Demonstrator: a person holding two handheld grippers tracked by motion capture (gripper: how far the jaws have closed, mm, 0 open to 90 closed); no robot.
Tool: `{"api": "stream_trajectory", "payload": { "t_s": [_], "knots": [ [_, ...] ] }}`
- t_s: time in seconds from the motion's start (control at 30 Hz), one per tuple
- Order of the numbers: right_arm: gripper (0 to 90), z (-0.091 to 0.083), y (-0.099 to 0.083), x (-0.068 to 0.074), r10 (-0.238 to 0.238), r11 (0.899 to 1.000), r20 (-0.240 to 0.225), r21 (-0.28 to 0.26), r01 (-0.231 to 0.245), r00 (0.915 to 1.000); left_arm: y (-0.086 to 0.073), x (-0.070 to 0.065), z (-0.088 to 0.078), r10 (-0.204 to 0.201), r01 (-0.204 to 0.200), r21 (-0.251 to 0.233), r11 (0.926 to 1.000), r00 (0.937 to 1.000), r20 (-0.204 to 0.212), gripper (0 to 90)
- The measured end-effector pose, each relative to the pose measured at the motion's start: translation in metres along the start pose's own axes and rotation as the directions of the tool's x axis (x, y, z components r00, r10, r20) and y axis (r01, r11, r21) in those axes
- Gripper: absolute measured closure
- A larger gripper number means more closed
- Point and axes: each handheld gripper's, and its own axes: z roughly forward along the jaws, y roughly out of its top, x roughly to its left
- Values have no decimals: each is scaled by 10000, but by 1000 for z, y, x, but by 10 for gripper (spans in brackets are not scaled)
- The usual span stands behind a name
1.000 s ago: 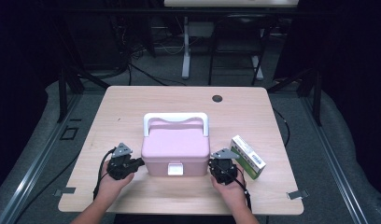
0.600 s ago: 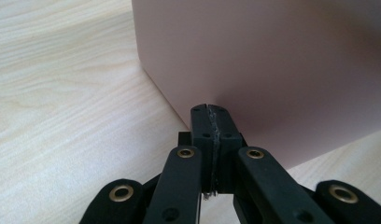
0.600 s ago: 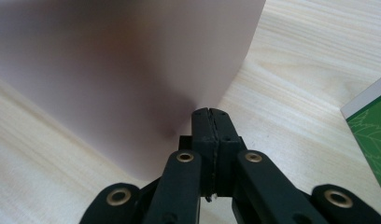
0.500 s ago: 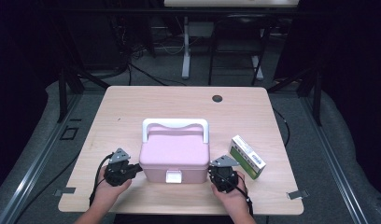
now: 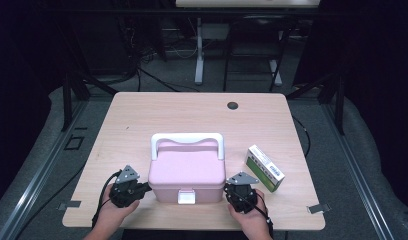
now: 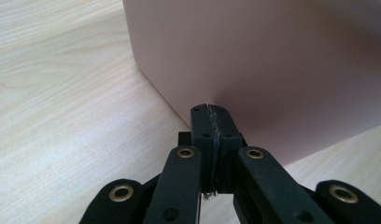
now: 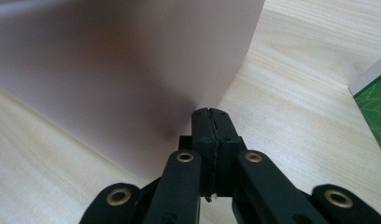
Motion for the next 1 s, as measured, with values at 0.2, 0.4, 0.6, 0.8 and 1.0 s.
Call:
{"api": "stream_trajectory", "payload": {
  "t_s": [0.2,0.4,0.6,0.8,1.0],
  "knots": [
    [900,-5,-4,4,-82,10000,-78,41,82,9999,-4,-3,-5,-98,97,62,9999,9999,103,898],
    [856,-6,-4,1,58,10000,-177,5,-58,9998,-5,0,-6,-177,174,98,9998,9994,285,888],
    [755,-11,-2,-9,374,9974,-496,-596,-404,9981,-3,8,-9,-565,568,-66,9984,9974,439,785],
    [663,-15,0,-14,358,9954,-525,-866,-403,9980,-1,13,-14,-835,847,-312,9959,9958,382,695],
    [608,-22,3,-25,728,9929,-635,-897,-783,9953,3,16,-20,-741,765,-495,9958,9961,477,626]
  ]
}}
